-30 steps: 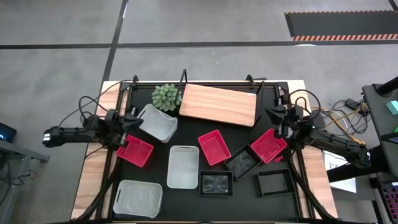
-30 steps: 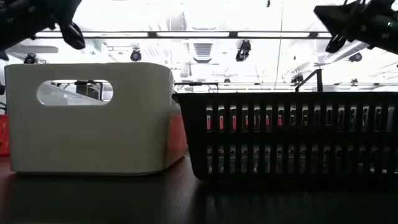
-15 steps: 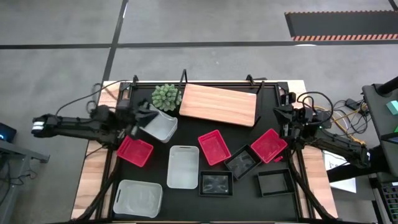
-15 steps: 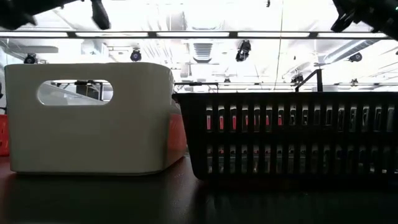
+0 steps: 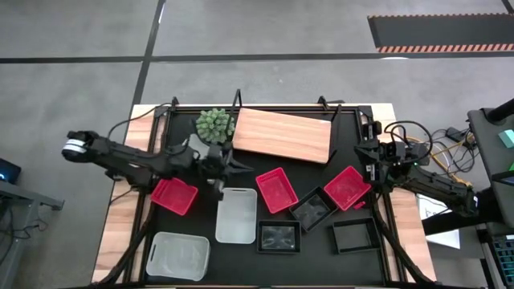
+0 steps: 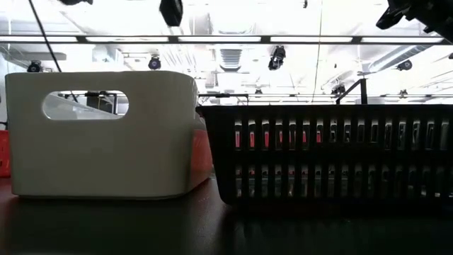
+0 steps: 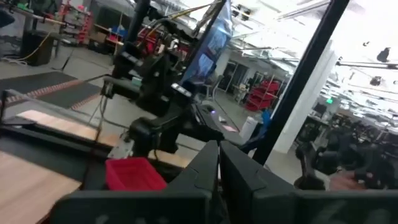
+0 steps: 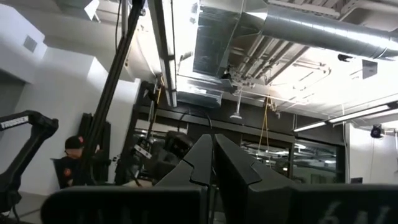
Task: Stack baskets on shelf by color
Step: Put the middle red basket on the shelf
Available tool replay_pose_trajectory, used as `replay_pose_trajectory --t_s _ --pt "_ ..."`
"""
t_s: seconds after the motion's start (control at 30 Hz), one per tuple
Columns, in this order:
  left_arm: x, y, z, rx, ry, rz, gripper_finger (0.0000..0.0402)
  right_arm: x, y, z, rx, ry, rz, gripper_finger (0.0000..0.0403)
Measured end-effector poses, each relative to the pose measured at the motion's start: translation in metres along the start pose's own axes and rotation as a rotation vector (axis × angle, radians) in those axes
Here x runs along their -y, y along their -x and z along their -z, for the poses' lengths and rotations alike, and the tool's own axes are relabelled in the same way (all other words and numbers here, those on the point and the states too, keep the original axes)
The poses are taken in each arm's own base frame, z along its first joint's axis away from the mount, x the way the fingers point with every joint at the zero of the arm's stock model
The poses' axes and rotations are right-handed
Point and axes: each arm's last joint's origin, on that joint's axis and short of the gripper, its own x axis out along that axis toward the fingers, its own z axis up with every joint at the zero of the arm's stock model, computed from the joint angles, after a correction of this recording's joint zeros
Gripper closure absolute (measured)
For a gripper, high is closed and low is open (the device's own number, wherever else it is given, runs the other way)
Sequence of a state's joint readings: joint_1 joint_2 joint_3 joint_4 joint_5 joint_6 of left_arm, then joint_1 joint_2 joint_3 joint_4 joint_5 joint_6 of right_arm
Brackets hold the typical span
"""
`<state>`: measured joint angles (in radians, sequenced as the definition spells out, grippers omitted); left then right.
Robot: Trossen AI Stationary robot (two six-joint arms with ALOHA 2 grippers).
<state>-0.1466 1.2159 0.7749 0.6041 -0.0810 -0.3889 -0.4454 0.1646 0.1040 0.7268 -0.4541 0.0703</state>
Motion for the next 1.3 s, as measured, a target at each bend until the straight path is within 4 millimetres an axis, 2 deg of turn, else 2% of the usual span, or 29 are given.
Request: replay_pose_trajectory --t_s 0.23,0.43,0.67,0.9,1.1,1.3 --pt "0.015 -0.026 0.017 -0.145 0.051 -0.151 0.0402 0.000 0.000 0.001 -0.011 -0.002 0.001 0.0392" --pt "0.022 -0.044 0.029 -0.239 0.054 -0.180 0.0402 0.000 0.000 0.001 -0.011 -0.002 0.001 0.0392" --pt "0.022 -0.069 0.047 -0.289 0.040 -0.181 0.0402 0.000 0.000 0.001 -0.011 -0.002 0.001 0.0392" --pt "0.017 -0.085 0.068 -0.351 -0.016 -0.174 0.0402 0.000 0.000 0.001 -0.013 -0.003 0.002 0.0392" --pt "0.021 -0.100 0.073 -0.383 -0.051 -0.095 0.0402 0.000 0.000 0.001 -0.013 -0.003 0.002 0.0392" --pt "0.024 -0.114 0.071 -0.433 -0.082 -0.114 0.0402 0.000 0.000 0.001 -0.014 0.005 0.002 0.0392"
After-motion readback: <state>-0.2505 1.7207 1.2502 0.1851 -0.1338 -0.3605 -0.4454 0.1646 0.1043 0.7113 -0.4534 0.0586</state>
